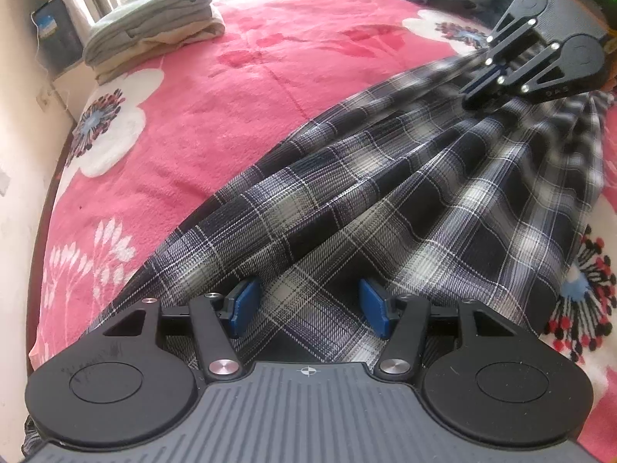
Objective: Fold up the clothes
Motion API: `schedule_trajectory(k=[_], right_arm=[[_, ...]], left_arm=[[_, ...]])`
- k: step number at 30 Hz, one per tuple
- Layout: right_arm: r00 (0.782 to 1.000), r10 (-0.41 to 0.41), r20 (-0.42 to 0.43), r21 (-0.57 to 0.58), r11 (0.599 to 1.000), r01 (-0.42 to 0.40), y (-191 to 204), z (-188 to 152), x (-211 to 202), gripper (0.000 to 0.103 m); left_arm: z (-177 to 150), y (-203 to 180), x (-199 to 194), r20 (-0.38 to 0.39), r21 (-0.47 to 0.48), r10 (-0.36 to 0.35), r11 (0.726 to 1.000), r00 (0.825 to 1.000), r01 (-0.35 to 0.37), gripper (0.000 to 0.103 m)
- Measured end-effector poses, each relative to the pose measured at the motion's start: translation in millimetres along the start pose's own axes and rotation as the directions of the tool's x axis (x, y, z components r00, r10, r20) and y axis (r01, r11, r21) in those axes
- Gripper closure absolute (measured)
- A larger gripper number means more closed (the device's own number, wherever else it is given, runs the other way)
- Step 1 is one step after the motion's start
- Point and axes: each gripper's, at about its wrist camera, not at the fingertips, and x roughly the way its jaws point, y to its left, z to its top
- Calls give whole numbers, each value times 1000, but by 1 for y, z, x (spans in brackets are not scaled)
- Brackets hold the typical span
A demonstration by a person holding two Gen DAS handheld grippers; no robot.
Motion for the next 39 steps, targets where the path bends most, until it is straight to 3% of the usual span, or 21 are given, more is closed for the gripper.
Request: schedule_trajectory(k=[8,14,23,26,28,30,32,34,36,39], right_arm=[[982,-166,91,-12,986,167,-3,19,-28,101],[969,-231,88,-59,970,236,-6,34,-4,101],[978,-208,14,-27,978,209,-18,24,59,101],[987,-156,45,156,977,148,-39,21,58,99],[994,-76,83,391,920,38,-74,17,49,80],[988,-47,148,625,778,-56,-115,2,34,74],[973,-82,217,759,641,-115,-146,-17,10,74],[951,-168,259,821,558,-125,-167,-38,-21,74],[940,-251,230,817,575,-46,-177,-54,-52,74],[941,-305,146,763,640,89,-176,-74,-83,72]], left_arm=[[3,0,-9,31,-1,29,1000,999,-29,46],[5,4,-8,27,-5,52,999,998,-52,46],[3,7,-2,5,9,50,999,999,-50,45],[3,7,-1,1,8,49,999,999,-49,45],[4,7,-1,-2,9,48,999,999,-48,45],[4,8,-1,-4,7,46,999,999,-46,45],[4,8,0,-5,6,44,999,999,-44,45],[4,8,0,-7,4,44,999,999,-44,45],[5,8,0,-8,4,46,999,999,-46,45],[5,7,0,-12,6,49,999,999,-49,45]])
